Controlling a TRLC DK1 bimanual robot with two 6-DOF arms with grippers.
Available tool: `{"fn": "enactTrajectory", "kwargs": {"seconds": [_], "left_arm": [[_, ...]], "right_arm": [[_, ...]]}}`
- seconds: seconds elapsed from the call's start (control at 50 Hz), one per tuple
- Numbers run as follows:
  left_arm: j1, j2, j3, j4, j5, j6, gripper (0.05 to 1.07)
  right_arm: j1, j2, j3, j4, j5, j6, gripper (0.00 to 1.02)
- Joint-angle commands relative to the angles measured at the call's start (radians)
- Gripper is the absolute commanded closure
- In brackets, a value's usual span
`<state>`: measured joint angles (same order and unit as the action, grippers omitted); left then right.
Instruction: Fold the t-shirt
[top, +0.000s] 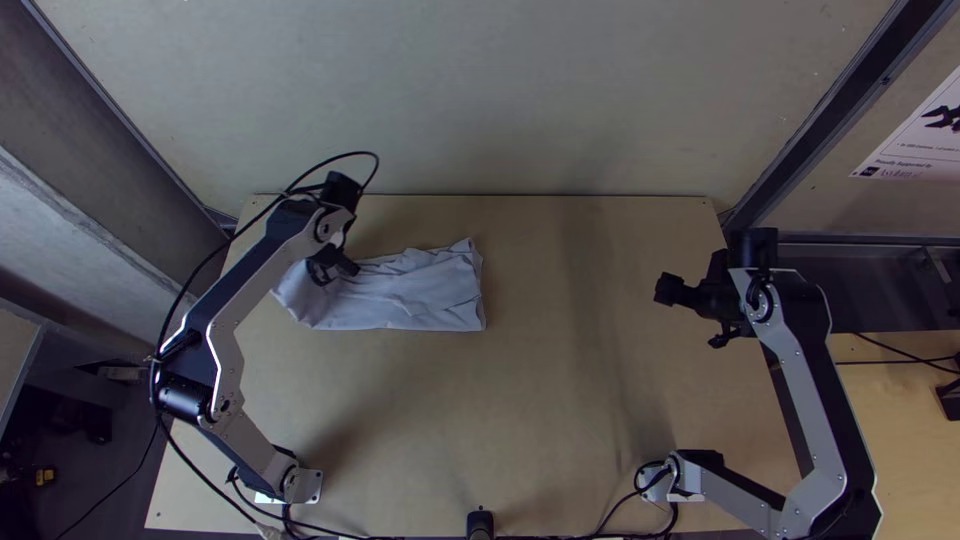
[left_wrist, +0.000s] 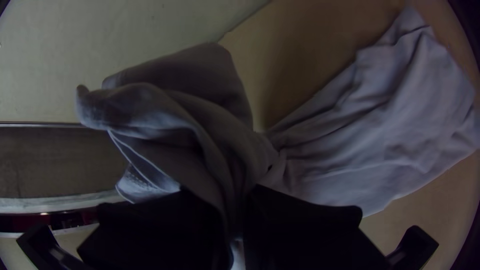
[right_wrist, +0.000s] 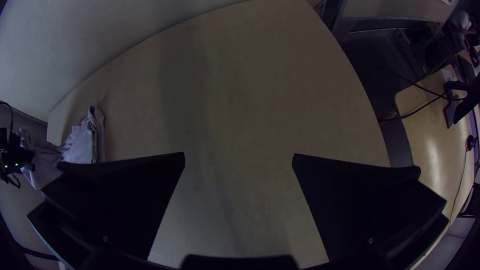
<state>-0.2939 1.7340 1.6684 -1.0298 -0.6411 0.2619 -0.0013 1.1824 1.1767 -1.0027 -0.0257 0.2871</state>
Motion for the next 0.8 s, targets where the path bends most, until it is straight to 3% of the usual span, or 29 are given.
{"fn": "enactTrajectory", "kwargs": {"seconds": [0.0, 0.24, 0.62, 0.66, 0.74, 0.78], "left_arm": [[-0.070, 0.058, 0.099, -0.067, -0.019, -0.082, 1.04], [-0.217, 0.223, 0.263, -0.207, 0.021, -0.240, 1.04], [-0.333, 0.397, 0.409, -0.237, 0.126, -0.377, 1.04], [-0.341, 0.417, 0.445, -0.240, 0.136, -0.391, 0.96], [-0.346, 0.467, 0.554, -0.282, 0.238, -0.434, 0.67], [-0.346, 0.486, 0.610, -0.288, 0.307, -0.460, 0.45]], "right_arm": [[-0.019, -0.026, -0.031, 0.004, 0.000, -0.003, 0.03], [-0.042, -0.060, -0.063, 0.006, 0.000, -0.019, 0.03], [-0.095, -0.096, -0.114, 0.006, -0.006, -0.065, 0.03], [-0.095, -0.101, -0.121, 0.006, -0.006, -0.065, 0.03], [-0.094, -0.110, -0.135, 0.006, -0.006, -0.063, 0.03], [-0.092, -0.118, -0.141, 0.006, -0.008, -0.063, 0.03]]}}
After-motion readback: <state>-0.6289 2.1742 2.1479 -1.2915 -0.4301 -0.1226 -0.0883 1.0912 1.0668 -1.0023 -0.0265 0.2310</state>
